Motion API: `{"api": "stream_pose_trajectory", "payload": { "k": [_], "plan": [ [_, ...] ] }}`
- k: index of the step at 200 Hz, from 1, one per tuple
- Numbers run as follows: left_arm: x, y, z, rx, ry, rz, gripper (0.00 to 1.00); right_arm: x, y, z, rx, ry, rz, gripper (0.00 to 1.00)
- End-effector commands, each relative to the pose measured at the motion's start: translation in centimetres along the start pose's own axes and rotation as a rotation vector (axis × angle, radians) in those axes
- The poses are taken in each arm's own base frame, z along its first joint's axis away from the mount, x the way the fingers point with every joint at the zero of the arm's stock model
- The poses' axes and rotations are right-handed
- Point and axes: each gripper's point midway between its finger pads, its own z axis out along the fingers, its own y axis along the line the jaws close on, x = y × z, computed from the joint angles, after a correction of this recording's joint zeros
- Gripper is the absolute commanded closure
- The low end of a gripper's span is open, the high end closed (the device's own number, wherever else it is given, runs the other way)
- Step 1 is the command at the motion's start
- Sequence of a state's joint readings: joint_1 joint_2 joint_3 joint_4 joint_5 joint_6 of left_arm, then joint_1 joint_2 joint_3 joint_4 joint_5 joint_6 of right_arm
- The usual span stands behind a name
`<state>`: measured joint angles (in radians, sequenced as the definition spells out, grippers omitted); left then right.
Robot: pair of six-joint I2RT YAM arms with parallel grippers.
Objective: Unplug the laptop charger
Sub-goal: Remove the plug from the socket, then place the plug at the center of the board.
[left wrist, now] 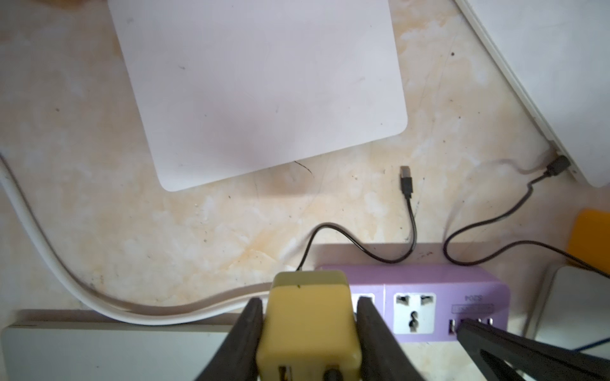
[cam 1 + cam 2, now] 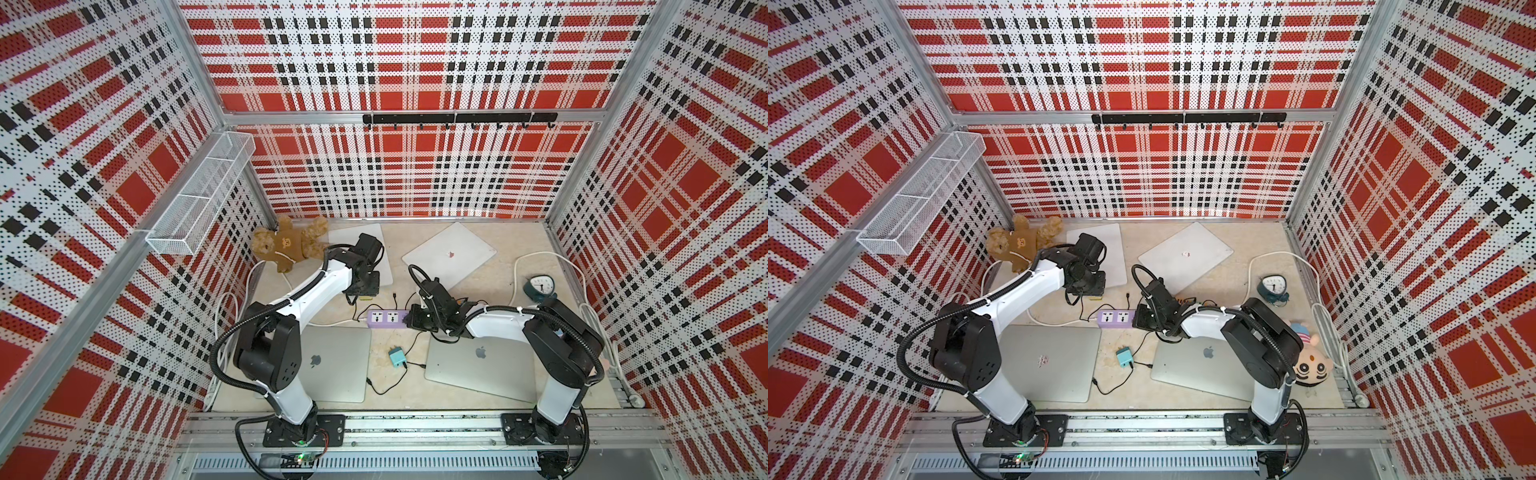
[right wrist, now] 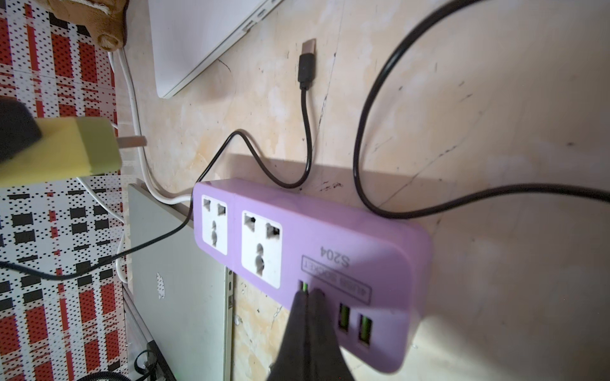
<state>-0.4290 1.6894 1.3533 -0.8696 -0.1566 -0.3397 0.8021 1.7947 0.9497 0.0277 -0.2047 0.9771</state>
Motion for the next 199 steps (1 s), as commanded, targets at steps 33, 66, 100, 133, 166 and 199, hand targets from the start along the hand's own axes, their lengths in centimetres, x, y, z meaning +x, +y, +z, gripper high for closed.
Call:
{"api": "stream_pose_trajectory", "payload": {
  "k": [33,66,100,133,166,199],
  "plan": [
    [-3.2,0.4,-0.8,0.062,-0.147,0.096,0.83,0.3,0.7,-0.9,0.027,0.053,-0.016,1.0],
    [-3.7,0.8,-0.3,0.077,-0.152,0.156,0.82,-0.5,2.3,-1.0,-0.014,0.046,-0.041,1.0],
    [-3.9,0.1,-0.3,0.143,-0.17,0.192,0.82,-1.8,4.3,-1.5,-0.086,0.008,-0.069,0.99],
    [-3.0,-1.1,0.3,0.213,-0.175,0.234,0.81,-2.8,5.8,-2.1,-0.119,-0.012,-0.092,0.99],
    [-1.7,-1.1,1.2,0.215,-0.18,0.264,0.82,-3.6,5.9,-3.5,-0.083,-0.047,-0.117,0.99],
    [-1.1,-1.3,1.2,0.23,-0.225,0.315,0.83,-4.3,5.7,-4.8,-0.056,-0.072,-0.128,0.98]
  ]
}}
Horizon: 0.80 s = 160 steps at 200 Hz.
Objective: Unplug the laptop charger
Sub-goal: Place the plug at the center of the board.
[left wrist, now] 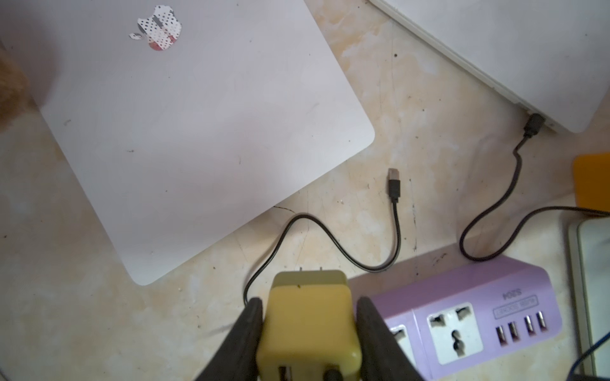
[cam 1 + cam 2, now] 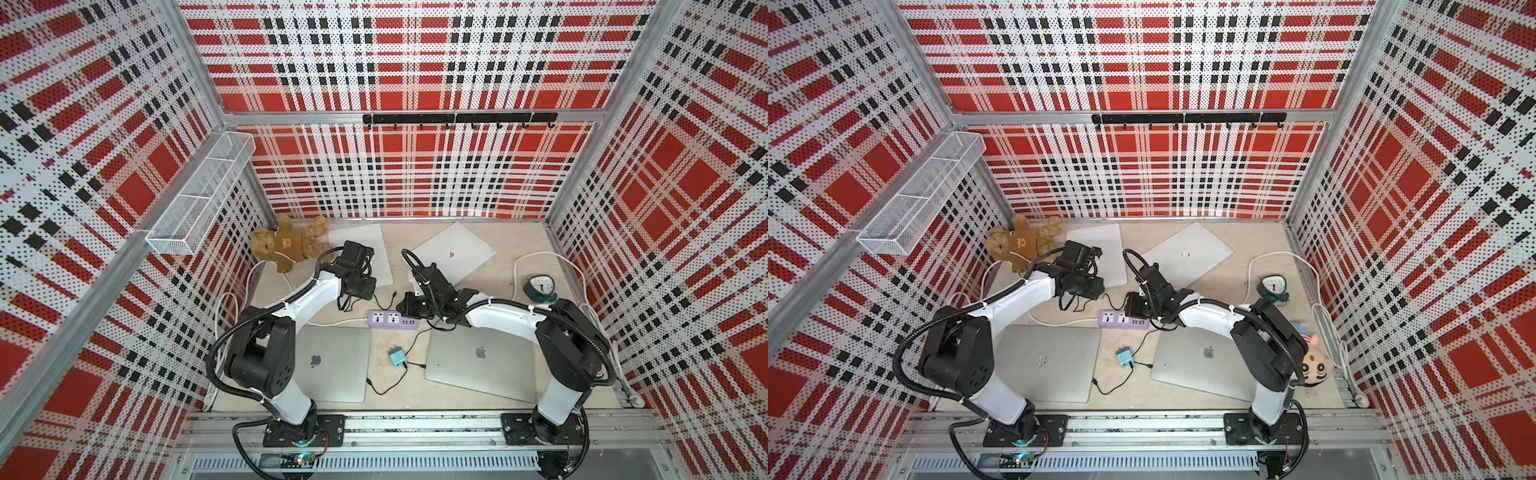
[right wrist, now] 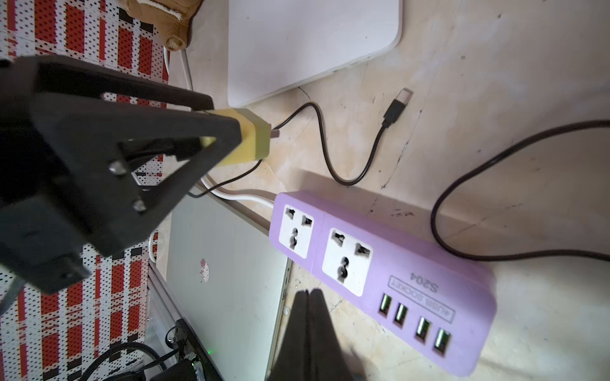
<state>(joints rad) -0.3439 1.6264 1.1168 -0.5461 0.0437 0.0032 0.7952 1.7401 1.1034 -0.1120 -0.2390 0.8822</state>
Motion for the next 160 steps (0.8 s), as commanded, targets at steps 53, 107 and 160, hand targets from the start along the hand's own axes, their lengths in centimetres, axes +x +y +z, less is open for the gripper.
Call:
{"api": "stream_pose_trajectory", "payload": {
  "k": [53,107,160],
  "plan": [
    [-1.1,-0.9,-1.1,0.075,-0.157,0.104,0.82,-1.8,0.1,-2.8,0.041,-0.062,-0.028,0.98],
    [-0.7,-1.0,0.4,0.109,-0.142,0.116,0.83,-1.9,-0.1,-3.3,0.059,-0.067,-0.034,0.98],
    [0.4,-0.5,1.7,0.073,-0.082,0.108,0.83,-1.9,-0.5,-3.7,0.077,-0.072,-0.037,0.98]
  ]
}}
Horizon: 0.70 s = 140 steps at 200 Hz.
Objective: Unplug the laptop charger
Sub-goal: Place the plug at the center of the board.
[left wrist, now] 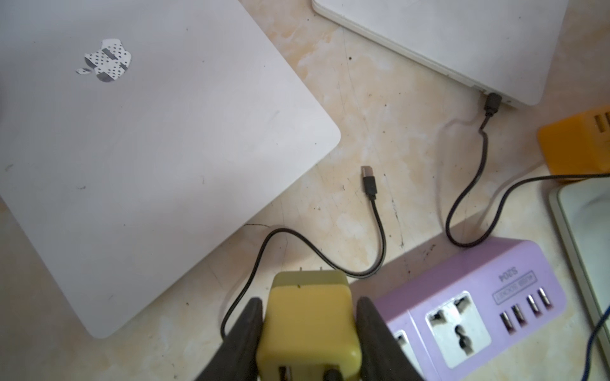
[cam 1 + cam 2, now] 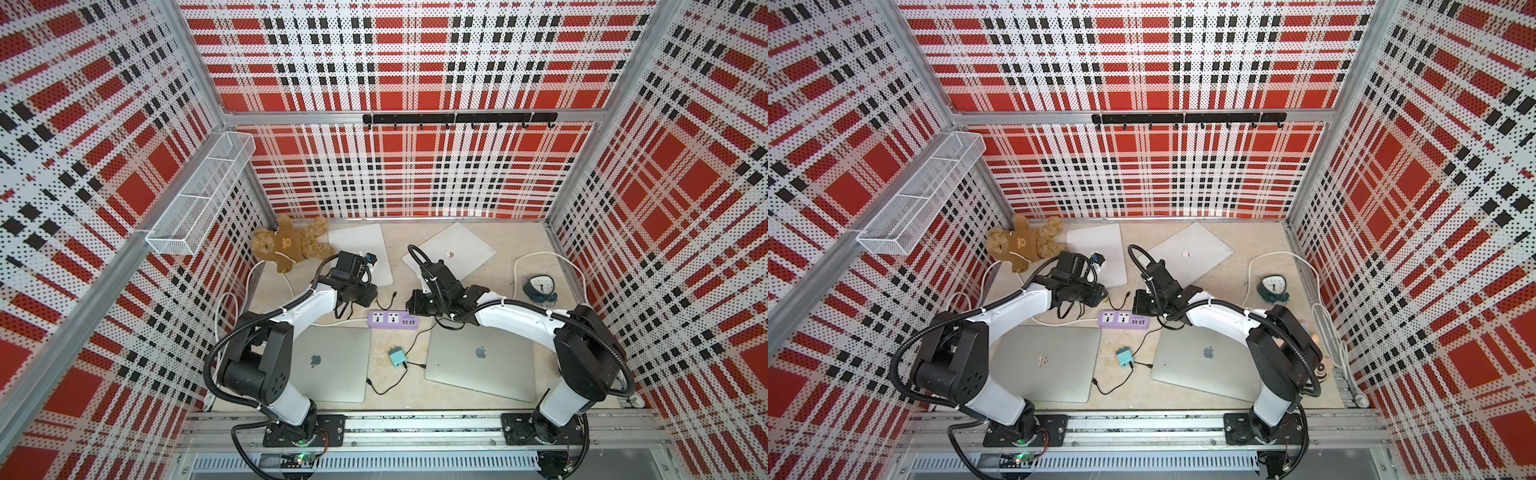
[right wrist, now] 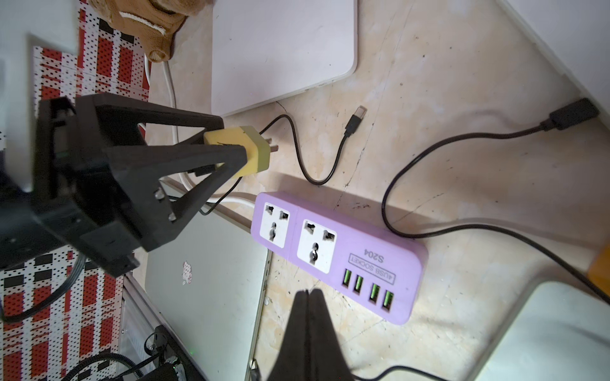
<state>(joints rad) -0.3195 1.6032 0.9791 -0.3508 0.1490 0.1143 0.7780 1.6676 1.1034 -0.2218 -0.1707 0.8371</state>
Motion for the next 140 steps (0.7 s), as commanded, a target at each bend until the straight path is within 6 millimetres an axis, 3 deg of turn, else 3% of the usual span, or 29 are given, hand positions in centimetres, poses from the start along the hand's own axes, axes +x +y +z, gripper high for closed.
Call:
{"api": "stream_pose_trajectory", "payload": {
  "k": [1,140],
  "plan": [
    [-0.2,0.4,0.3,-0.017,0.005,0.01,0.83,-1.2,0.6,-1.3,-0.005,-0.04,-0.01,0.98],
    [1.7,1.2,2.1,-0.076,0.1,0.013,0.81,-0.5,-0.2,-1.0,0.007,-0.028,-0.005,0.98]
  ]
}}
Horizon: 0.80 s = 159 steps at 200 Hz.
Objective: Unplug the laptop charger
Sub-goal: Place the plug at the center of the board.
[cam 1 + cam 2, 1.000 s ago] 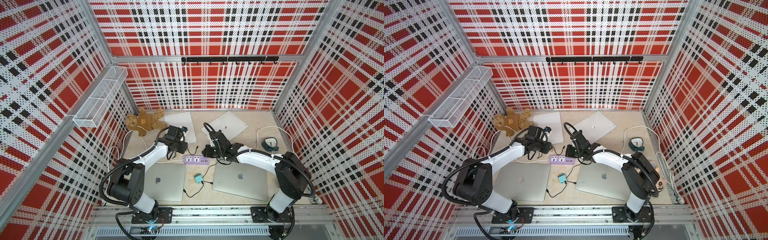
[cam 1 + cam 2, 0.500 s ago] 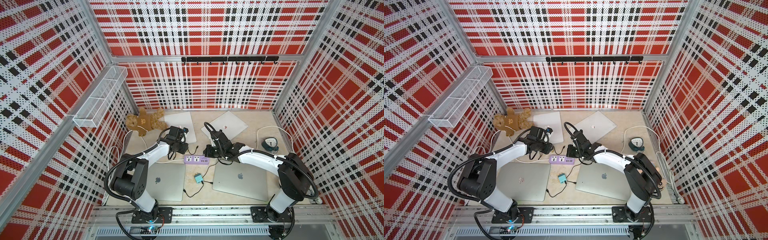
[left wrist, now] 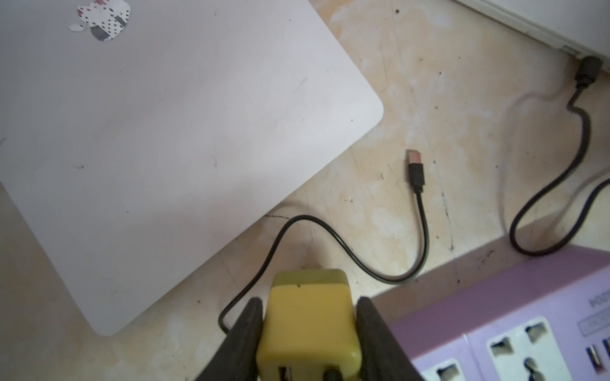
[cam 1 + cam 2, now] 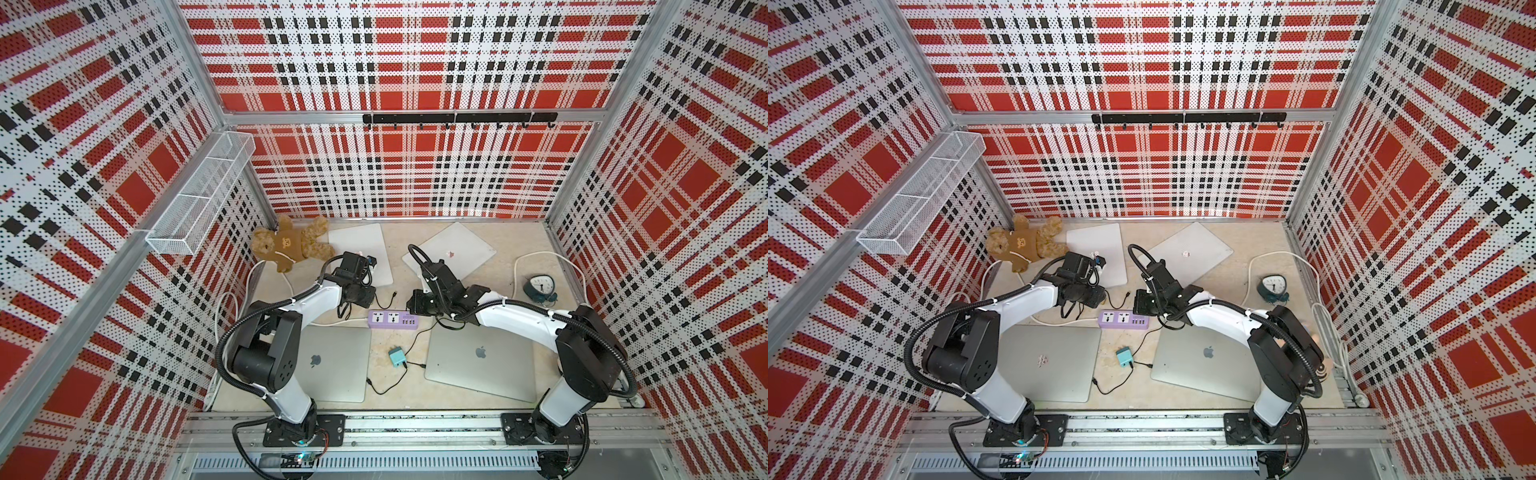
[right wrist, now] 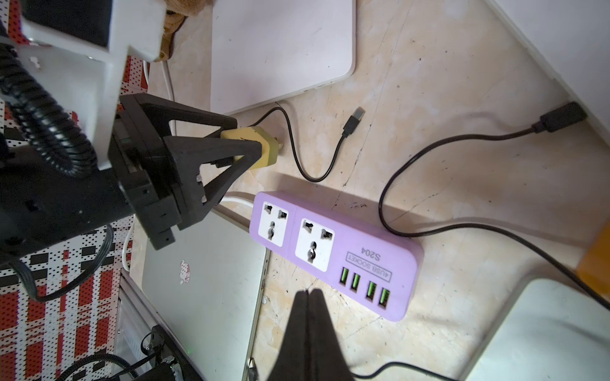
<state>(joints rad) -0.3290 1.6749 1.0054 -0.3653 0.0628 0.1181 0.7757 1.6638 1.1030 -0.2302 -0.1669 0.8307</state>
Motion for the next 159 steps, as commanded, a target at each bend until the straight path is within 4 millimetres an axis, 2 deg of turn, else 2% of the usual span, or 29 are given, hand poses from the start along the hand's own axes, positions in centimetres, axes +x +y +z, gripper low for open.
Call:
{"api": "stream_pose_trajectory", "payload": {
  "k": [1,63,115,159],
  "plan": [
    [0.6,-0.1,0.4,-0.001,0.032,0.008,0.81,-0.5,0.0,-0.8,0.0,-0.028,-0.001,0.98],
    [3.1,0.1,1.0,-0.041,0.105,-0.006,0.78,-0.3,0.0,-0.7,-0.004,-0.021,-0.001,0.98],
    [3.9,0.1,1.0,-0.048,0.124,-0.034,0.76,-0.3,0.1,-0.5,-0.009,-0.017,-0.001,0.99],
    [5.1,0.5,1.6,-0.063,0.15,-0.068,0.7,-0.4,0.0,-0.8,-0.002,-0.026,-0.008,0.98]
  ]
}}
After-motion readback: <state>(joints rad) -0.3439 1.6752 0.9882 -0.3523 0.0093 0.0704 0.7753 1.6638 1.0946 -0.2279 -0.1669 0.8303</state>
